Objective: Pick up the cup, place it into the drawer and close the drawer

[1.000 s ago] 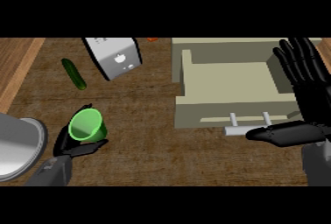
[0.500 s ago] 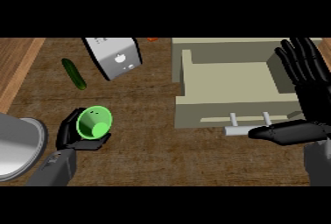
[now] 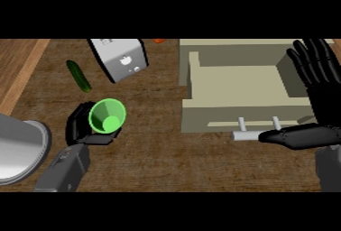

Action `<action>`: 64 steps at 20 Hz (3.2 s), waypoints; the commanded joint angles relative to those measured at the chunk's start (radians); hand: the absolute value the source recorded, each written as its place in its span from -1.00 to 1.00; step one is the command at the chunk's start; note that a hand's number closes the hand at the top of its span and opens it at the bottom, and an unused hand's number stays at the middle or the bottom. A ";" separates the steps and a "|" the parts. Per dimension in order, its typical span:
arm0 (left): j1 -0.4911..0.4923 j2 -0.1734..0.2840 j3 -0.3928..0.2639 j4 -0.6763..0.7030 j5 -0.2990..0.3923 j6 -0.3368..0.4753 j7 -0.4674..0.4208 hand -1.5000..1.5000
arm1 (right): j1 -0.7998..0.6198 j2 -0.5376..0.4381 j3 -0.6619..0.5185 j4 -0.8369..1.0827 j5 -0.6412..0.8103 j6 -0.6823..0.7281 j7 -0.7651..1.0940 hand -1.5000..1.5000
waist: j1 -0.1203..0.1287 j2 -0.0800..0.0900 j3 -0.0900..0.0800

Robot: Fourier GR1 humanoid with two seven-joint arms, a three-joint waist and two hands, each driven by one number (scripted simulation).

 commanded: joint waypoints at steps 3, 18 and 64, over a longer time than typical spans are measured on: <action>-0.077 -0.034 -0.054 -0.107 -0.012 -0.071 -0.014 1.00 | 0.027 0.001 0.013 -0.058 -0.002 -0.009 0.064 -1.00 | 0.016 -0.013 0.003; -0.384 -0.152 -0.217 -0.487 0.007 0.124 0.551 1.00 | 0.074 -0.008 -0.028 -0.021 0.009 0.007 -0.027 -1.00 | 0.018 -0.012 0.003; -0.741 -0.159 -0.641 -0.118 0.539 0.415 0.665 -1.00 | -0.096 -0.059 0.256 0.084 -0.188 0.406 0.046 1.00 | -0.161 0.033 0.003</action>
